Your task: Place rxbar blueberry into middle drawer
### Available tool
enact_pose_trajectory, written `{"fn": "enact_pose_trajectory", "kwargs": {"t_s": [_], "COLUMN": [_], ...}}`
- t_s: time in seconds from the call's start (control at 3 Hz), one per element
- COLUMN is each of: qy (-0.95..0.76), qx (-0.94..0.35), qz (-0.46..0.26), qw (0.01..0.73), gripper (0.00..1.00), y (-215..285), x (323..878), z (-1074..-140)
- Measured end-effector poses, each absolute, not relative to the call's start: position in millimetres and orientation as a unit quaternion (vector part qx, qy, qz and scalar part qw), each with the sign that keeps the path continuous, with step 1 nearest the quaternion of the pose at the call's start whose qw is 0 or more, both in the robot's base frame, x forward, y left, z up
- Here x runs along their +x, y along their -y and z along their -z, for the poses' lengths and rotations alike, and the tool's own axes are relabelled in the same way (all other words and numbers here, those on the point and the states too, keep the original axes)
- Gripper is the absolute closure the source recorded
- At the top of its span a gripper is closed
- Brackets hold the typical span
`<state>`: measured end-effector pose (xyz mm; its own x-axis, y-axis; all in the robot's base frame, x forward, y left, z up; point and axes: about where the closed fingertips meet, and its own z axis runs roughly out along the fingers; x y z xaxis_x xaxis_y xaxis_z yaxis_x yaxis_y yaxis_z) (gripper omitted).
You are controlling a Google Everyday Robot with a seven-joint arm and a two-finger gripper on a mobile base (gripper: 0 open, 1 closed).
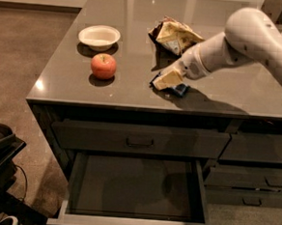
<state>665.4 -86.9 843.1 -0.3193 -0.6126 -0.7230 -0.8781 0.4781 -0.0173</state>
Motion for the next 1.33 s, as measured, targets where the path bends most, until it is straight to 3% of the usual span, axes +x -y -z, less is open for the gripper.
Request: {"fn": "enact_pose_trajectory", "kwargs": {"t_s": [0.67,1.33], "qy": [-0.779,-0.782], "qx": [-0.386,-0.376], "qz": [-0.22,-0.222], "qw": [0.443,0.444], "gripper": [1.0,1.0], "y": [59.1,56.8], "x": [574.3,560.6], "z": [-940.6,-932.2]}}
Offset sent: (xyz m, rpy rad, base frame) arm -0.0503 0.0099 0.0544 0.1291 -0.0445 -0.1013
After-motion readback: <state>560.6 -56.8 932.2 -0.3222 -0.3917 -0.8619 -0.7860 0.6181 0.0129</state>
